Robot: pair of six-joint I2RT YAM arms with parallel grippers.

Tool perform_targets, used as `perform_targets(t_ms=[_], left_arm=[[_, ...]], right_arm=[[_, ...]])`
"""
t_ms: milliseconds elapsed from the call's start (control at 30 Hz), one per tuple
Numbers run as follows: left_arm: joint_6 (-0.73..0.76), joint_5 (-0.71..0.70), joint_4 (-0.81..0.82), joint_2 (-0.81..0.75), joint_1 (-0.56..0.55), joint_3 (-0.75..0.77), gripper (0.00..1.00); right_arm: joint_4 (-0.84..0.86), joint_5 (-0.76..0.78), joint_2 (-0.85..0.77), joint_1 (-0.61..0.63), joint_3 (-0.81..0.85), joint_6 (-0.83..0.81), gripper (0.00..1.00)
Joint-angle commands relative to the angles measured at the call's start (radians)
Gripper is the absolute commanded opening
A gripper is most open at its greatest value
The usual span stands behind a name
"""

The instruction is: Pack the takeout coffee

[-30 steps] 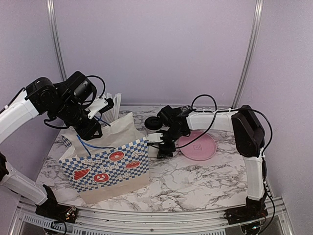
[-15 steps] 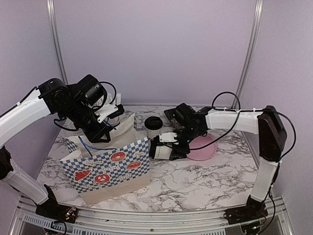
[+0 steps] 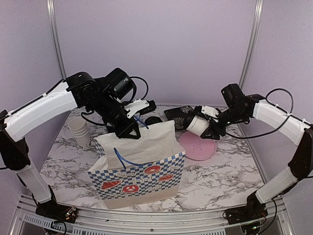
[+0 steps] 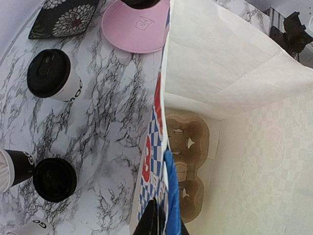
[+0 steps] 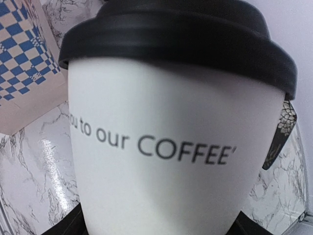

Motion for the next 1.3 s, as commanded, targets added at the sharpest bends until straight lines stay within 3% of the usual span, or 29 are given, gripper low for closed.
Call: perform_targets(t_ms=[0, 333, 500, 533, 667, 767, 1000, 1267], left_arm=[[0.046, 0.068, 0.036, 0.086, -0.021, 0.109, 0.08], [0.147, -0.009, 0.01, 0.3, -0.017, 0.387, 0.08], [0.163, -0.041, 0.0, 0.345, -0.015, 0.453, 0.11], [0.162, -0.055, 0.0, 0.343, -0.015, 0.456, 0.15], [0.142, -0.116, 0.003, 0.306, -0.016, 0.458, 0.48], [0.151, -0.107, 0.004, 0.218, -0.027, 0.414, 0.61], [0.17, -0.088, 0.082, 0.009, -0.078, 0.3, 0.8], [0.184, -0.046, 0.245, -0.055, -0.142, 0.247, 0.84]], right_arm=[[-0.044, -0.089, -0.092, -0.056, 0.044, 0.012, 0.71], [-0.067, -0.254, -0.163, -0.066, 0.191, 0.068, 0.71], [-0.09, -0.349, -0.142, -0.064, 0.281, 0.066, 0.71], [-0.096, -0.375, -0.135, -0.062, 0.287, 0.063, 0.71], [-0.1, -0.435, -0.124, -0.025, 0.284, 0.044, 0.71], [-0.113, -0.443, -0.119, 0.018, 0.288, 0.016, 0.71], [-0.169, -0.497, -0.068, 0.111, 0.342, -0.042, 0.71], [-0.21, -0.457, -0.008, 0.226, 0.411, -0.067, 0.71]])
